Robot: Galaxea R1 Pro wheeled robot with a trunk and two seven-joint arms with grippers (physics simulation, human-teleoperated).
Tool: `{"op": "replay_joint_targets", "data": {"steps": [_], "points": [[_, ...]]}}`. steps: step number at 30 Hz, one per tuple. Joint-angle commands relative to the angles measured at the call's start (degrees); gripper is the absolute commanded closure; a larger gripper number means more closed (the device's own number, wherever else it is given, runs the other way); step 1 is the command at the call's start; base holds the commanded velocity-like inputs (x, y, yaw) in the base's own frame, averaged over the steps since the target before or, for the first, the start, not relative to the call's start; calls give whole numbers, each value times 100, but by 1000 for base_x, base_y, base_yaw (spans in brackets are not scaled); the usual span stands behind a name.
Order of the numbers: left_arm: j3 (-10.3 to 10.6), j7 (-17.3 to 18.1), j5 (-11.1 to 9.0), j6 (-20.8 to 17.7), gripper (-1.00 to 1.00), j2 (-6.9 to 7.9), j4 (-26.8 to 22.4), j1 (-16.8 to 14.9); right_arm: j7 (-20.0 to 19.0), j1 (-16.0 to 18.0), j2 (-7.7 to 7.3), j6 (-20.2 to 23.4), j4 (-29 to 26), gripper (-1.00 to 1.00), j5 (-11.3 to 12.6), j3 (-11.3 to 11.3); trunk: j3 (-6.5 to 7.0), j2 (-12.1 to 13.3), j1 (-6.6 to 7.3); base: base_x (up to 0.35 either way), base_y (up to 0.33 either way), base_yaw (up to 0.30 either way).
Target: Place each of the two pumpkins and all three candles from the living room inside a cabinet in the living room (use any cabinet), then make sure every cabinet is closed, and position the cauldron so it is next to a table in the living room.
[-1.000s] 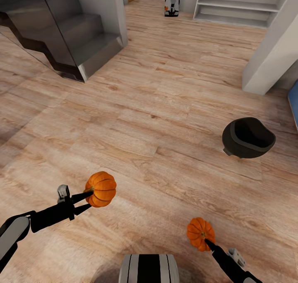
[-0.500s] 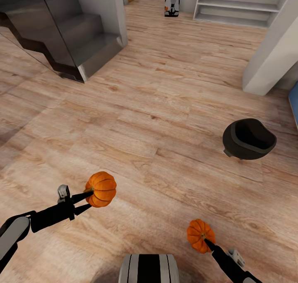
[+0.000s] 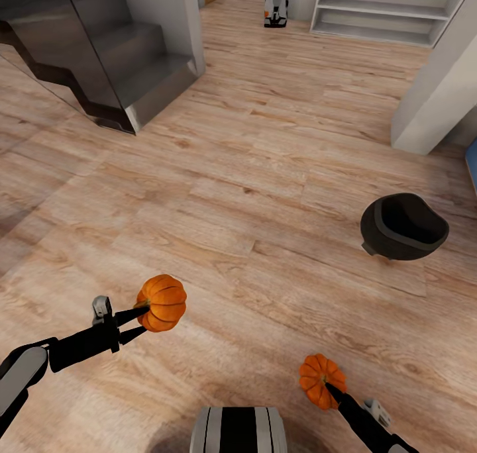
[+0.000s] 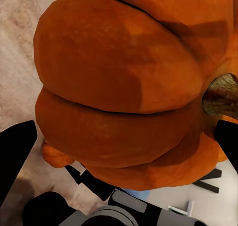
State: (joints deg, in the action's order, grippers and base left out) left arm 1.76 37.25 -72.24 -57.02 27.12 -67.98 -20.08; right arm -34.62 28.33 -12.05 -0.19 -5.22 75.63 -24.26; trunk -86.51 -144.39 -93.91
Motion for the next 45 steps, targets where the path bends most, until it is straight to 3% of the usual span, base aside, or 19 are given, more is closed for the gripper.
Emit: {"op": "replay_joint_targets", "data": {"steps": [1,27,28,36,41,45], "points": [[8,19,-9,-19,100,3,4,-5,50,6,-1,2,20,-100,75,53,-3,-1,0,7,5,0],[17,24,-9,-19,100,-1,4,-5,96,6,1,2,19,-100,69,44,-3,-1,0,47,4,0],[17,25,-9,-19,100,-3,4,-5,96,6,1,2,20,100,70,44,-3,-1,0,0,0,0],[4,28,-27,-19,100,-8,-51,-5,96,6,1,10,21,100,69,44,-3,-1,0,0,0,0],[6,27,-361,-19,100,1,-57,-5,96,6,1,7,21,100,68,44,86,4,10,0,0,0],[8,23,-422,-19,100,3,-57,-5,96,6,1,4,21,100,71,44,174,10,20,0,0,0]]}}
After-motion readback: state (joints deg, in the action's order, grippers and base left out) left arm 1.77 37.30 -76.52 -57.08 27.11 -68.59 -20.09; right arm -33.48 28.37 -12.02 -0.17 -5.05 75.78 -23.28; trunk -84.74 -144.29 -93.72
